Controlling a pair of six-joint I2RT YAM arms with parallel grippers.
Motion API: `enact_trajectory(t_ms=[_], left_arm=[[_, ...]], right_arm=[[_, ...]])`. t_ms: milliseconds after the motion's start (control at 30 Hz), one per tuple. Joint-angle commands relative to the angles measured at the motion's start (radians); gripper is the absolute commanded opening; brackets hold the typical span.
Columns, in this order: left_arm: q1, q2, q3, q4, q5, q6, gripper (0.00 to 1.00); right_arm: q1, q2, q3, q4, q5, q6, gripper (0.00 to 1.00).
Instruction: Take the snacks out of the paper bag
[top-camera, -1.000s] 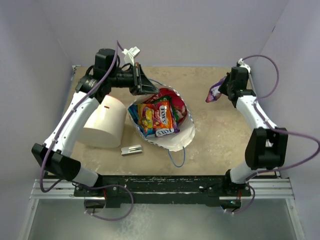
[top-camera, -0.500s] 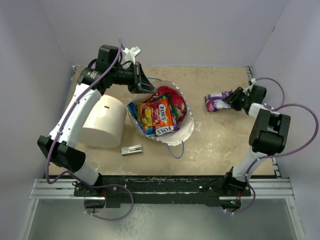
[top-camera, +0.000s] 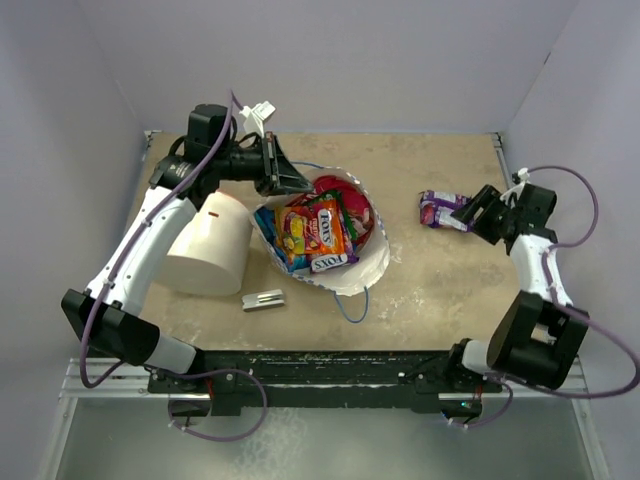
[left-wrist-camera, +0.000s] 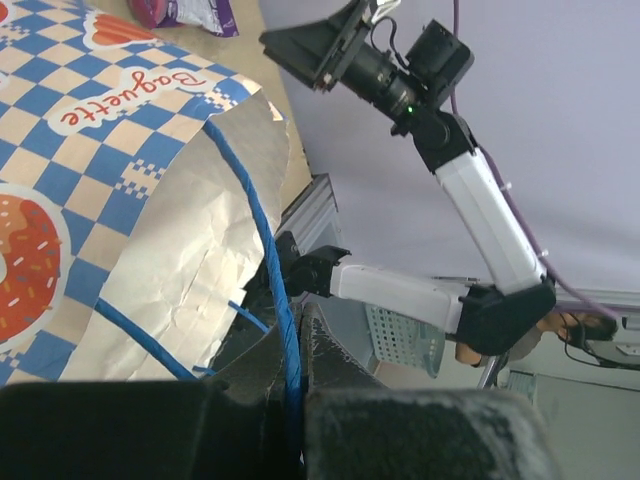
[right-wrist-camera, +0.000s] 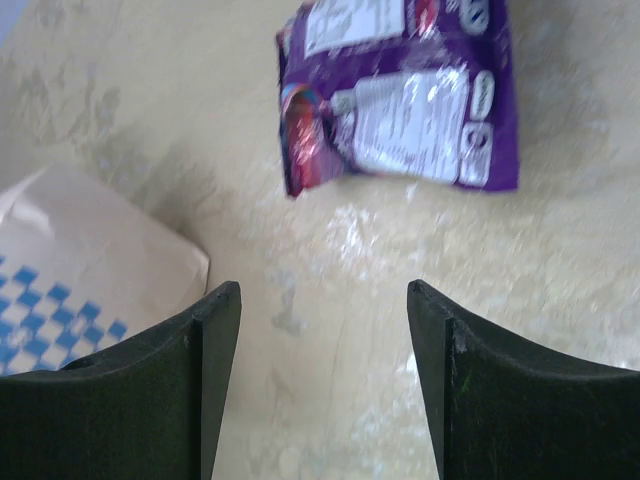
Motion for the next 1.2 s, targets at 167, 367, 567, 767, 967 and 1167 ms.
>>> enact_trajectory(t_ms=[167,367,567,767,967,1167], left_arm=[[-0.008,-0.039,-0.017,0.119,0.030,-0.042,0.00],[-0.021,-0.078,-0.036,0.128,0.017,-0.058,0.00],[-0.028,-0.116,-0.063,0.131,0.006,-0.073,0.00],[-0.029,-0.131,-0.063,0.144,-0.016,-0.085,0.00],[-0.031,-0.124,-0.055,0.157,-0.032,-0.091,0.00],[-0.031,-0.114,-0.036,0.147,-0.039,-0.086,0.00]], right_arm=[[0.203,-0.321,0.015,-0.368,-0.021,-0.076,0.69],[0.470,-0.452,0.165,-0.432,0.151,0.010,0.69],[0.699,-0.398,0.374,-0.460,0.196,0.010,0.69],[0.927,-0.286,0.534,-0.461,0.273,0.060,0.68],[1.221,-0.189,0.453,-0.273,0.369,0.126,0.67],[1.326,-0.066,0.427,-0.300,0.696,0.268,0.67]])
